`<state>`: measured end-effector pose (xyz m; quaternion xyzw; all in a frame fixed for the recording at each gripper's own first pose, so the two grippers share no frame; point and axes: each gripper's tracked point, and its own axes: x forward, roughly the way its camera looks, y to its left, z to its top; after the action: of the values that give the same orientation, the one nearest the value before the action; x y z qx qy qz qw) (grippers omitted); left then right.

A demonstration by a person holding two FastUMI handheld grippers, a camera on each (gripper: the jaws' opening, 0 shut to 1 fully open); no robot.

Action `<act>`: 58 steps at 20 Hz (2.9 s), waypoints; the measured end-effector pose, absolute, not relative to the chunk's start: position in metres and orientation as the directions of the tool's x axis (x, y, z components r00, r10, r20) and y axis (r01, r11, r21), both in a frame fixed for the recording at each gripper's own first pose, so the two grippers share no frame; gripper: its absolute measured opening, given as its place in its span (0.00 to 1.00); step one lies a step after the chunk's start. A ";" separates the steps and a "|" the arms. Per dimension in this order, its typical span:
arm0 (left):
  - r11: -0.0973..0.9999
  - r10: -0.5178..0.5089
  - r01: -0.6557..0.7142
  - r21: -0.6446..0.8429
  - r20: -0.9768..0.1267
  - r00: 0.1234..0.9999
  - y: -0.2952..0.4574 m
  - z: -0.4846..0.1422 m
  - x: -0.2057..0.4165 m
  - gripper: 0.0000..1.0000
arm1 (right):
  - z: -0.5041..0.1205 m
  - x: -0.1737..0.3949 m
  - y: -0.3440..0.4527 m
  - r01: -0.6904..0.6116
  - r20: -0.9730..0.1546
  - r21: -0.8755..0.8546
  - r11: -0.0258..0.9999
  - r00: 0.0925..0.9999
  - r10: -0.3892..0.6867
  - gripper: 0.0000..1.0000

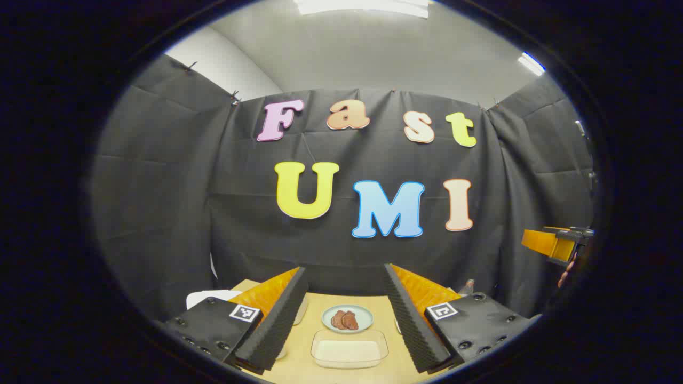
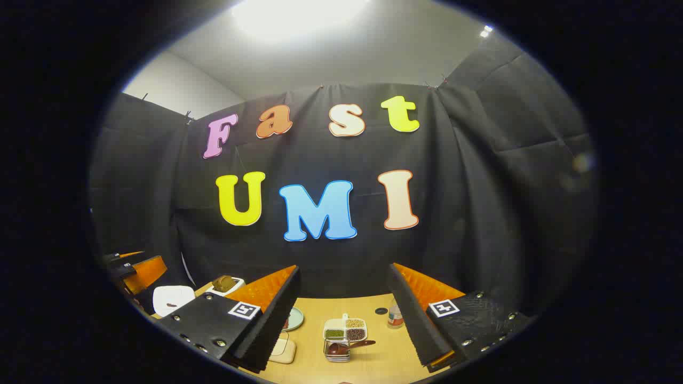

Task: Close the left gripper, press the button to open the rice cooker; take a wooden spoon from the chopstick holder with the right hand, scoop a spoonful of rice and pour it into the rice cooker, then put the wooden spoon back into the chopstick holder.

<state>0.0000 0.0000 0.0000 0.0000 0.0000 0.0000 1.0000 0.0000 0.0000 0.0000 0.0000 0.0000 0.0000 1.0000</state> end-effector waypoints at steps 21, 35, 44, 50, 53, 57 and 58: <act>1.000 -0.009 0.009 -0.002 0.031 0.999 0.046 0.011 0.004 1.00 | 0.001 -0.004 0.062 -0.024 0.025 -0.012 1.000 0.999 0.024 0.99; 0.997 0.049 -0.062 -0.055 -0.226 0.973 0.129 -0.110 0.022 0.70 | -0.039 -0.002 0.073 -0.033 -0.049 -0.043 0.999 0.998 0.031 0.99; 0.973 0.084 -0.185 -0.136 -0.538 0.839 0.217 -0.225 0.030 0.09 | -0.068 0.006 0.089 -0.091 -0.125 -0.043 0.995 0.989 0.085 0.99; 0.959 0.109 -0.242 -0.151 -0.588 0.801 0.263 -0.249 0.050 0.07 | -0.085 0.010 0.081 -0.079 -0.162 -0.063 0.995 0.984 0.068 0.99; 0.953 0.117 -0.264 -0.150 -0.619 0.776 0.273 -0.264 0.059 0.09 | -0.086 0.010 0.078 -0.070 -0.169 -0.065 0.995 0.984 0.058 0.99; 0.952 0.108 -0.269 -0.148 -0.659 0.744 0.276 -0.296 0.065 0.09 | -0.085 0.009 0.076 -0.058 -0.166 -0.075 0.995 0.985 0.045 0.99; 0.949 0.104 -0.273 -0.157 -0.663 0.741 0.278 -0.300 0.070 0.09 | -0.084 0.009 0.076 -0.057 -0.166 -0.079 0.995 0.985 0.044 0.99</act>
<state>0.0704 0.2779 -0.3002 -0.1229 0.3450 0.1019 0.9249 0.0087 0.0757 -0.0844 -0.0418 0.0823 0.0254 0.9954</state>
